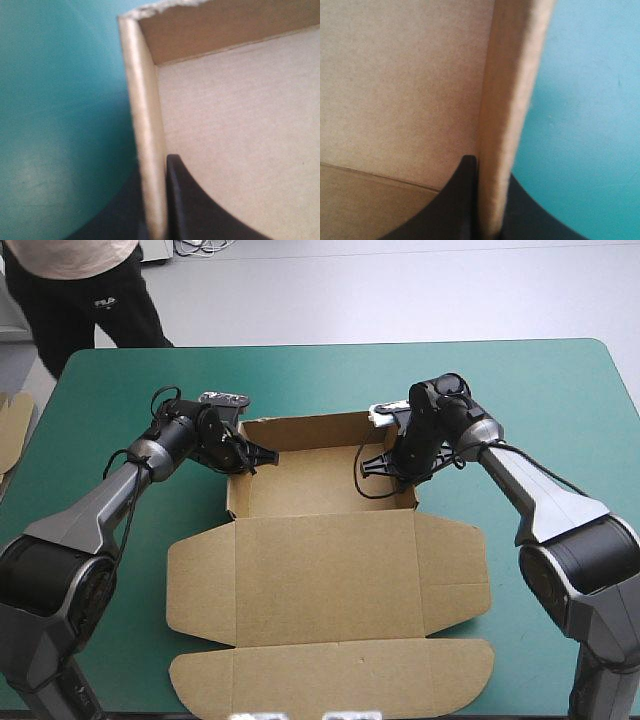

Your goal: Fold the box

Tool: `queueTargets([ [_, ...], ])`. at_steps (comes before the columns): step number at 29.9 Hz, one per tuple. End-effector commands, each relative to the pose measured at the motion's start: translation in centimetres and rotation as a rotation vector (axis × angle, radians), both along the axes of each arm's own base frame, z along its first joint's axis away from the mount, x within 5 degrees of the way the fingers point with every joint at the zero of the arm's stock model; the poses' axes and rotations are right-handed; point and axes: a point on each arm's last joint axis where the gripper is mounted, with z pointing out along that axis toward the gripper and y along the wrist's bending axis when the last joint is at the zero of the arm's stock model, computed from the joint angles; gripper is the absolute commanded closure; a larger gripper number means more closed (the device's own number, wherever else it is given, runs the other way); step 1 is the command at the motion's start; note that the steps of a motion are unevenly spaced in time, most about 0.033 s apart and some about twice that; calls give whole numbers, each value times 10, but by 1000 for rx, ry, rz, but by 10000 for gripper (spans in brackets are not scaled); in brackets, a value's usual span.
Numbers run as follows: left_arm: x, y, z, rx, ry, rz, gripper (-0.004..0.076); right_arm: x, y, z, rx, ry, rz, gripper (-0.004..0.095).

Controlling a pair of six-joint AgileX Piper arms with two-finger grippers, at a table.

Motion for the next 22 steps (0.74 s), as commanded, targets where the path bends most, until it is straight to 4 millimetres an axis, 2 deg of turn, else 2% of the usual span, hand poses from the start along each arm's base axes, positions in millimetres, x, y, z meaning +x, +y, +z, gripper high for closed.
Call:
queueTargets([
  [1,-5,0,11,41,8,-68,738,-5,7,14,56,-32,61,920],
  [5,-3,-1,20,48,-11,-97,736,-4,7,14,58,-46,77,914],
  [7,-2,-1,23,54,-18,-115,712,-4,7,14,57,-47,83,879],
  [10,-2,-2,27,52,-27,-115,622,-4,7,14,55,-49,93,765],
  [14,-2,-2,28,53,-23,-116,460,-3,6,16,42,-63,105,542],
  [16,-2,-2,30,53,-22,-116,393,-1,6,20,36,-79,98,475],
  [19,0,-4,38,28,-39,-112,345,1,6,29,42,-104,98,444],
  [22,3,-5,50,11,-71,-111,339,3,8,45,57,-144,100,444],
])
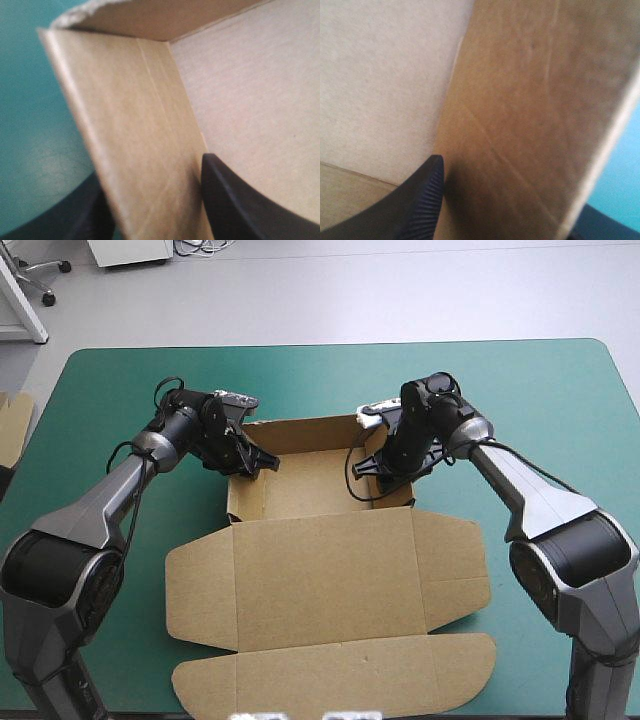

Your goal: Fold the box

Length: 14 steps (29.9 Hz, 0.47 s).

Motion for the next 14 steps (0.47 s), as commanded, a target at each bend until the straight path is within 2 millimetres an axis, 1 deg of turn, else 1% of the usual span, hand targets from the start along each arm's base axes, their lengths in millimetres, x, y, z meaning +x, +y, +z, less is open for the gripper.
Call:
queueTargets([
  [1,0,-3,43,-60,-126,-2,339,-3,-2,49,49,-127,9,444],
  [6,3,-5,61,-78,-176,-7,339,0,-3,68,50,-191,7,444],
  [11,5,-5,69,-79,-206,-13,338,3,-6,76,30,-233,-1,444],
  [14,5,-5,70,-78,-209,-15,328,3,-5,80,37,-244,-3,444],
])
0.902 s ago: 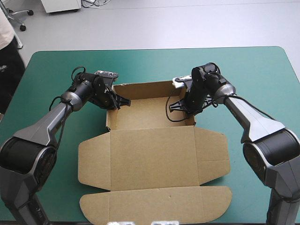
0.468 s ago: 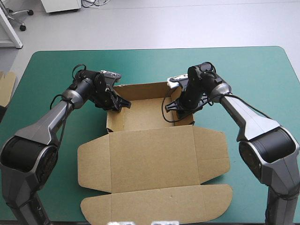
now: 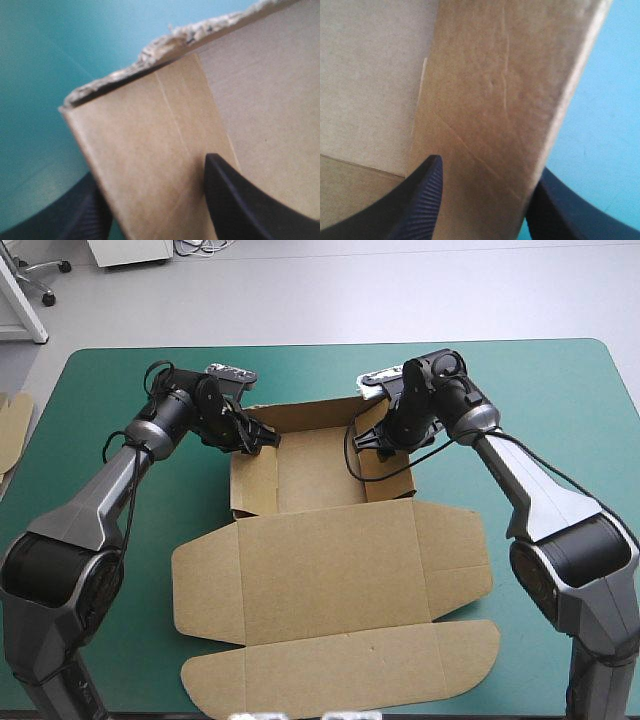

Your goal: Fold the box

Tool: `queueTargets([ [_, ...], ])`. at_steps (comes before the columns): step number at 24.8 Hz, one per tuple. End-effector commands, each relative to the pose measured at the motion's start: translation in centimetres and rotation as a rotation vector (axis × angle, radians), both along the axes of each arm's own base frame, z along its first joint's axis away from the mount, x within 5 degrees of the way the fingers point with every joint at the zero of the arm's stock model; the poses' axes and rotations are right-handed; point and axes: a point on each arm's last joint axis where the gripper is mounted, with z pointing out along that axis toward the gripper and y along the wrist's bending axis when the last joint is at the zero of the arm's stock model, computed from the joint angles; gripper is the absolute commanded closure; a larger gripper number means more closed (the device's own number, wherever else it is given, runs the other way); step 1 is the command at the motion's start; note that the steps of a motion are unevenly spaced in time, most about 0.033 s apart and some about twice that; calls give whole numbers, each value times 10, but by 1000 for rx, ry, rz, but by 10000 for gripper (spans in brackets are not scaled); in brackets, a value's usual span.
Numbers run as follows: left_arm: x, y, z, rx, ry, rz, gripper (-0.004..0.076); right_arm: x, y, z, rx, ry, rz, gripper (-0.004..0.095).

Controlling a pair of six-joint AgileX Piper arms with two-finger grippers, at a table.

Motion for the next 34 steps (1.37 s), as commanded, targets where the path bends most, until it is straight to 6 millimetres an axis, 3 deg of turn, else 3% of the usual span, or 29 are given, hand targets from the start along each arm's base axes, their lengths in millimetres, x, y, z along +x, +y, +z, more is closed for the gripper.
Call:
queueTargets([
  [1,-5,-1,34,-49,-108,-6,318,-9,-4,37,45,-89,1,442],
  [11,-6,-1,33,-38,-96,-7,283,-11,-7,42,30,-109,3,440],
  [15,-6,0,33,-30,-97,-8,283,-14,-10,51,18,-139,7,440],
  [20,-5,0,47,-31,-134,-9,283,-18,-13,70,35,-195,7,440],
  [25,-10,1,86,-56,-182,-13,283,-35,-21,105,72,-283,10,440],
  [34,-66,11,147,-122,-257,-137,388,-98,-52,181,121,-494,28,448],
])
